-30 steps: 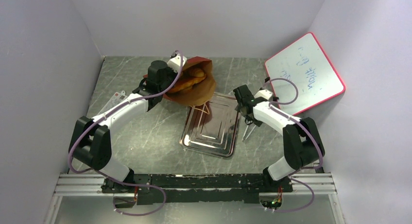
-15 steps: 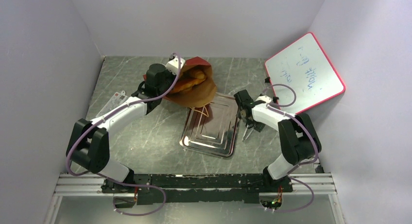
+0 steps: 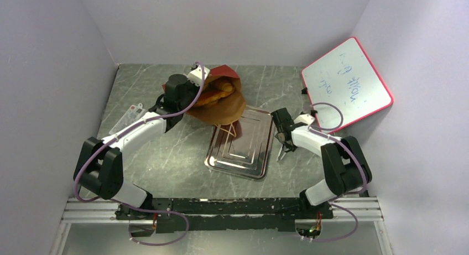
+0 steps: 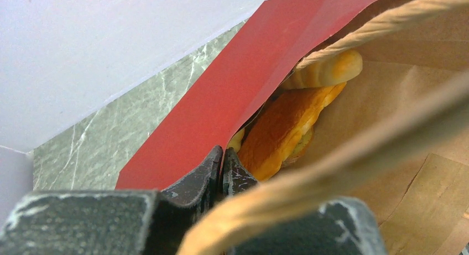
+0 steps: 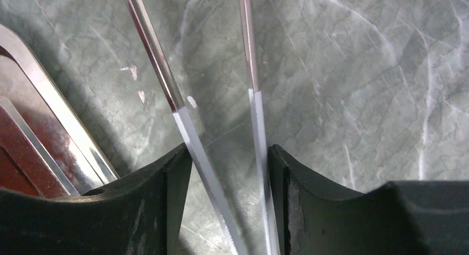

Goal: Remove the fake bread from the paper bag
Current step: Pick up the clamp at the center of the board.

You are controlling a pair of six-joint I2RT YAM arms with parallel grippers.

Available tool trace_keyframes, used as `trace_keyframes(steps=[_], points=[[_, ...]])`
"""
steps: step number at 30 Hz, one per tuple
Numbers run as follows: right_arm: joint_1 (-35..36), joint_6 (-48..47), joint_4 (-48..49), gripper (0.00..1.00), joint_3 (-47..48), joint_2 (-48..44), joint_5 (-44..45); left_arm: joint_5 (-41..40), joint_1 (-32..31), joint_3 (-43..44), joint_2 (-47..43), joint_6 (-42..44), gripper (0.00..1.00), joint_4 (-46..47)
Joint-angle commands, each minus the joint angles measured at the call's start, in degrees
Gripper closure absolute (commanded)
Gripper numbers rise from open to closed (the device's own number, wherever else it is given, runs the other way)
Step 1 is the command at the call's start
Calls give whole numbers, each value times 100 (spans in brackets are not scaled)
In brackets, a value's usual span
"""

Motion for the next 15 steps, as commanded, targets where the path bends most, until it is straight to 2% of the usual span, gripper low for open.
trace_keyframes(steps=[1,2,4,15], points=[[10,107,106,46,-340,-279,-124,-161,52,66,-187,-9,93,329],[45,65,143,50,-367,-389,-122,-150,53,75,-176,-8,93,319],[116,45,117,51,-369,-509,-42,-157,52,87,-168,-6,93,305],[1182,147,-673,51,99,-1023,800,-224,52,251,-114,112,93,203]])
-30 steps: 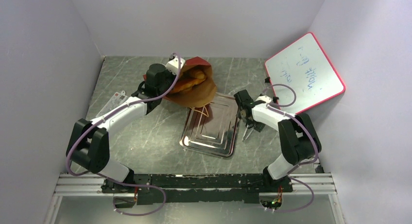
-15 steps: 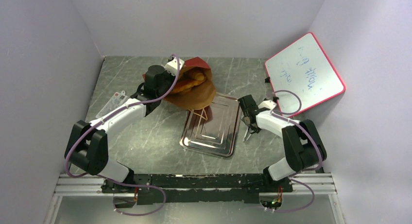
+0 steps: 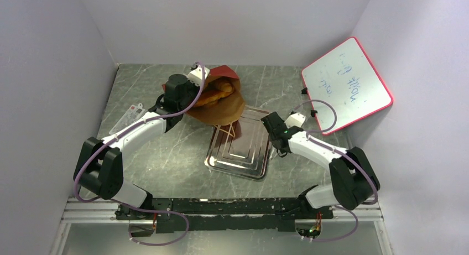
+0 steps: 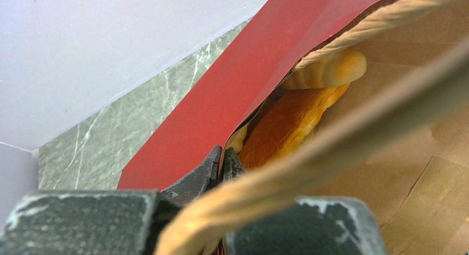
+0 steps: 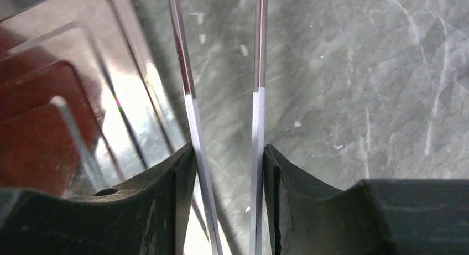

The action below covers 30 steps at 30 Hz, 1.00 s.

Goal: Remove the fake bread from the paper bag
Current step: Pick up the clamp at the center of the board.

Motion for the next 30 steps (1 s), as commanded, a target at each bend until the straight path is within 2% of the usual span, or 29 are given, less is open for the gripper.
trace_keyframes(steps=[1,9,19,30], points=[[343,110,-378,52,231,-333,491,-160,52,253,-112,85,93,207],[735,-44,-429,63,-65,-1160,334,-100,52,105,-203,117,93,376],[1602,396,-1333,62,209,-1519,984,-121,59,143,-139,279,93,371],[2018,584,-1913,62,672,-2196,1151,102,70,-98,-70,247,93,512]])
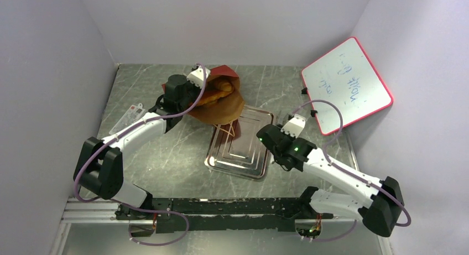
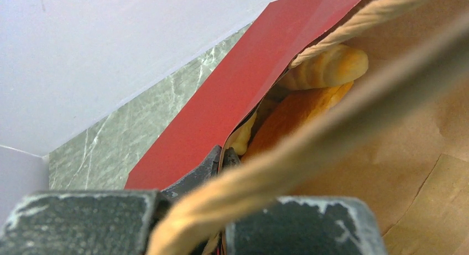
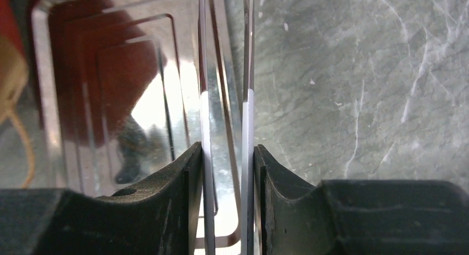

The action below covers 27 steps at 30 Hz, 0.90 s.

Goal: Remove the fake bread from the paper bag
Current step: Pick up the clamp at the center of the board.

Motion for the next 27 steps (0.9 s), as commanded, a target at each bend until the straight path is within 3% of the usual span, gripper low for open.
trace_keyframes(steps=[1,27], points=[[171,187,-311,62,529,-309,368,103,67,-36,-50,5,93,386],[249,-14,143,59,1785,-979,-1417,291,-60,399,447,-95,93,287]])
